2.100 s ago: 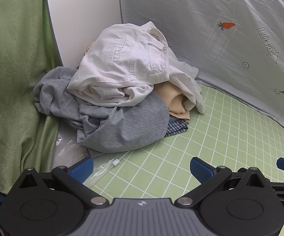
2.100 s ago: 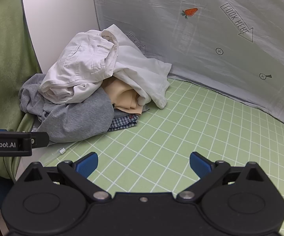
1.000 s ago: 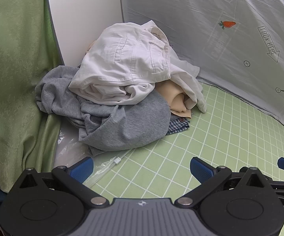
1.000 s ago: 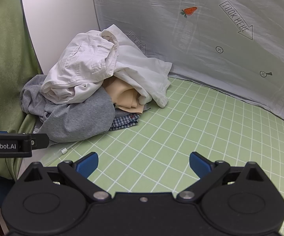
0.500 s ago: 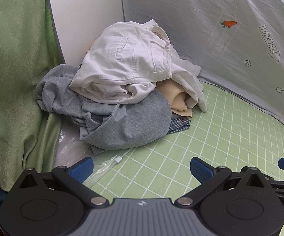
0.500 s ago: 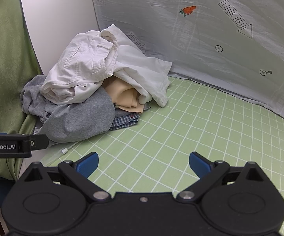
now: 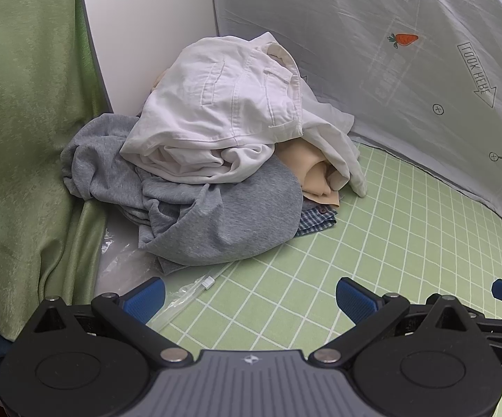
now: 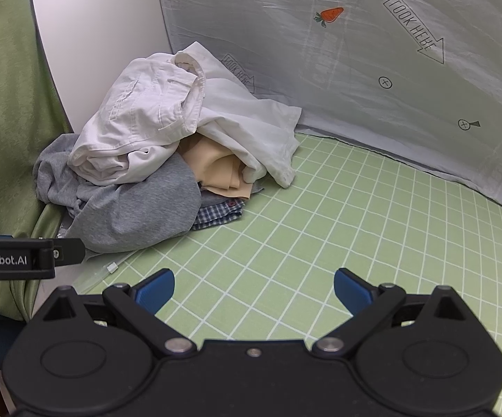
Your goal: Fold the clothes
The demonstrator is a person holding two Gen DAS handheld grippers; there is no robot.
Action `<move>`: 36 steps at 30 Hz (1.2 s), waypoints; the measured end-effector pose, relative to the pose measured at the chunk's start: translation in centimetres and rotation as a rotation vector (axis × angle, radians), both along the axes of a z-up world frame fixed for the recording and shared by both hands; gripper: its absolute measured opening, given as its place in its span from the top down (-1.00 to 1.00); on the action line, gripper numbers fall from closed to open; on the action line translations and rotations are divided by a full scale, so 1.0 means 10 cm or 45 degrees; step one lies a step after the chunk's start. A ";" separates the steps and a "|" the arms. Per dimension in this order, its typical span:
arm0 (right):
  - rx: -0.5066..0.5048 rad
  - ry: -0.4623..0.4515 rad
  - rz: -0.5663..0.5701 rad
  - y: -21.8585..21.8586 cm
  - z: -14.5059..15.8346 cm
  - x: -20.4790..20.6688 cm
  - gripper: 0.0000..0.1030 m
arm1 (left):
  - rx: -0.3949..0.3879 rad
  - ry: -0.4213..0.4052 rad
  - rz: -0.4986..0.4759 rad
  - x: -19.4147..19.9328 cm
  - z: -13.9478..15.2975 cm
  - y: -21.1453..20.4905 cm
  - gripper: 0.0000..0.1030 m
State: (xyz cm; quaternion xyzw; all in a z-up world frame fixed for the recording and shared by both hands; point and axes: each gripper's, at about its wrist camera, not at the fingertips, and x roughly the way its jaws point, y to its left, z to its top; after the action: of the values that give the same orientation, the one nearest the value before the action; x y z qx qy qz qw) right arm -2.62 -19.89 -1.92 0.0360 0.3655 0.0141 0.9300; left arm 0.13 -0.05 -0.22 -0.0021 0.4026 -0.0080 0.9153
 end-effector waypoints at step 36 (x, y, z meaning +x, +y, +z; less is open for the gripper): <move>-0.046 0.073 -0.120 -0.48 -0.41 2.13 -0.75 | 0.005 0.032 0.154 2.15 -0.06 -0.05 -0.98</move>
State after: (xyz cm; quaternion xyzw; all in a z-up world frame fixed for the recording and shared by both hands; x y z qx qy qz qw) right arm 18.68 -24.72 -6.03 0.0368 0.3900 -0.0374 0.9193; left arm 21.64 -0.56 -0.87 -0.0248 0.4134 0.0480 0.9089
